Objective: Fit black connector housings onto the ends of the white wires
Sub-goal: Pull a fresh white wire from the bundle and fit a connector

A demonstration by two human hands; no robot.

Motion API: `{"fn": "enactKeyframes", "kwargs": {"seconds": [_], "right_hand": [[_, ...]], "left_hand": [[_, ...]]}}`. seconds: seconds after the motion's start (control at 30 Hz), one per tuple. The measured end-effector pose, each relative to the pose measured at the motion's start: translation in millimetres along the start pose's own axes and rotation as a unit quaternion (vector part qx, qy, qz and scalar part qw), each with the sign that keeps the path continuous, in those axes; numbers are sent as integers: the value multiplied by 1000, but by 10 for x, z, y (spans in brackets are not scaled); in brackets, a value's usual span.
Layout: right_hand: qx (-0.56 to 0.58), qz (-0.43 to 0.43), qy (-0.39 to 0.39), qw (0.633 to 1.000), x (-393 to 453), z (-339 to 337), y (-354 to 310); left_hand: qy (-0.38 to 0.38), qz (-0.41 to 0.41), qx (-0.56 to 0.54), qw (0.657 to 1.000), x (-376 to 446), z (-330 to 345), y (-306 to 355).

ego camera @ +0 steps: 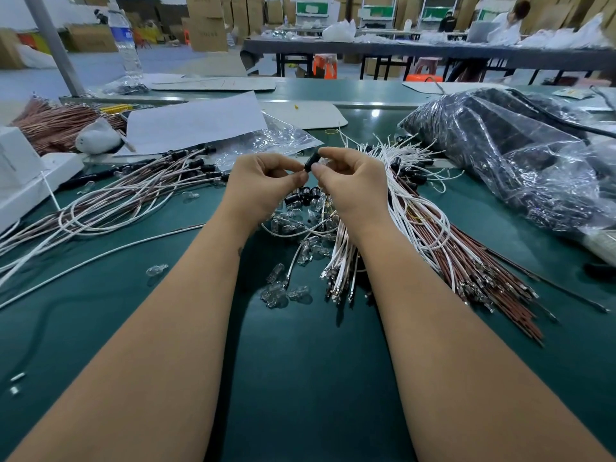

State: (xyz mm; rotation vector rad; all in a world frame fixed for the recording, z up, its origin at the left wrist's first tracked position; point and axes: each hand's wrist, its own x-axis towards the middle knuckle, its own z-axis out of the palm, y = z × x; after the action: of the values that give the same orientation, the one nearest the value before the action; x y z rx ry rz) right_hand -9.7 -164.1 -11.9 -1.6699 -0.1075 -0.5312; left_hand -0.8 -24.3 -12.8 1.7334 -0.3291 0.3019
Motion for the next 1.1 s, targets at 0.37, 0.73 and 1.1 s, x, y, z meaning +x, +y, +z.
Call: {"fn": "enactKeyframes", "kwargs": {"seconds": [0.37, 0.73, 1.1], "right_hand": [[36, 24, -25, 999, -15, -25, 2], [138, 13, -102, 985, -78, -21, -80], [190, 80, -101, 973, -54, -52, -126]], "left_hand": [[-29, 0, -4, 1000, 24, -22, -31], [-12, 26, -58, 998, 45, -41, -64], [-22, 43, -41, 998, 33, -39, -69]]}}
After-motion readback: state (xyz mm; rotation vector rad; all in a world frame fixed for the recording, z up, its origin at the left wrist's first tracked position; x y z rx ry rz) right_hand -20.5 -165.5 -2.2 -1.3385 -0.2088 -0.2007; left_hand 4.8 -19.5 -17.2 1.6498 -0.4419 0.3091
